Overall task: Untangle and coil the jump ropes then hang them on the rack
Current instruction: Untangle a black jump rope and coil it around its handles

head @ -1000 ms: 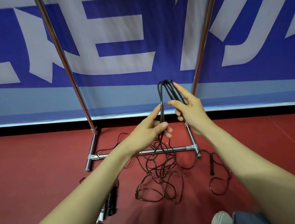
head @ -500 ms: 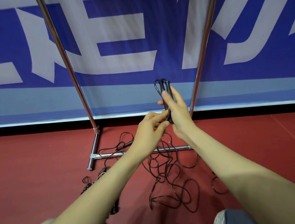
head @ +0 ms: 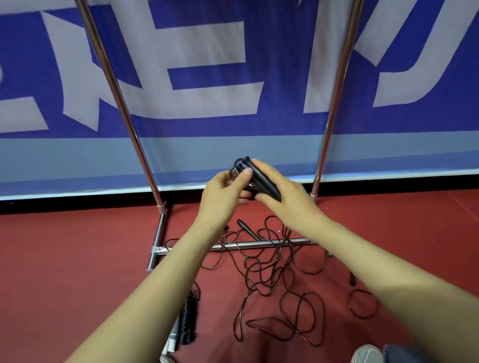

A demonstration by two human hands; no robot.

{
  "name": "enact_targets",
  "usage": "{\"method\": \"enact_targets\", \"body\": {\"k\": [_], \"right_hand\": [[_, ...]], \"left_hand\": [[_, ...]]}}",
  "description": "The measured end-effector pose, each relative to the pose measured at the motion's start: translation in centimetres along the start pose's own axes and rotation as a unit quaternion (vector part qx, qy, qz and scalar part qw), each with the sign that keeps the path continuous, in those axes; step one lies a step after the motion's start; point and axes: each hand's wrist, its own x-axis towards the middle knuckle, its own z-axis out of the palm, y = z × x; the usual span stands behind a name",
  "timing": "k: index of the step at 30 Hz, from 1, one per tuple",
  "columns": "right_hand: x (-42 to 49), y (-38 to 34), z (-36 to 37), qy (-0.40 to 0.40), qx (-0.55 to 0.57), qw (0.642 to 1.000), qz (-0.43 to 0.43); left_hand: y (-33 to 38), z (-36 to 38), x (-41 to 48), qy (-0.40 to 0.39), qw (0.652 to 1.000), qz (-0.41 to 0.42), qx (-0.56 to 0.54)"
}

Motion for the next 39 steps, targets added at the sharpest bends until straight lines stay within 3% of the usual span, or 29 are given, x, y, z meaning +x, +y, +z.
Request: {"method": "enact_targets", "body": {"k": [5,10,17,24,26,32,39], "right_hand": [[-0.4,0.6,-0.4,-0.009,-0.089,0.995,-0.035],[-0.7,1.3,-1.7,-0.079,-0.040,0.995,-0.045],[-1.1,1.6,-2.9,-0.155,0.071,0.985,-0.008],[-1.0,1.5,-3.3,-0.182,0.013,0.983,0.013],[-1.0,1.5,-3.1,-0.183,0.004,0.983,0.014],[-1.0,1.2,-2.4,-0.142,0.164,0.974,0.063],[-0.6,0.4,-1.2,-0.134,0.249,0.953,0.105]], "left_hand": [[0.0,0.1,0.1,-0.004,1.000,0.005,0.000],[1.5,-1.5,0.1,-0.039,0.999,-0.012,0.000],[2.6,-2.9,0.0,-0.039,0.991,-0.076,-0.104],[2.8,-3.7,0.8,-0.012,0.999,-0.043,-0.019],[2.7,-3.7,0.8,-0.015,0.998,-0.056,-0.039],[2.1,-1.9,0.2,-0.037,0.968,-0.069,-0.240],[1.4,-0.4,-0.9,-0.102,0.980,-0.017,-0.172]]}}
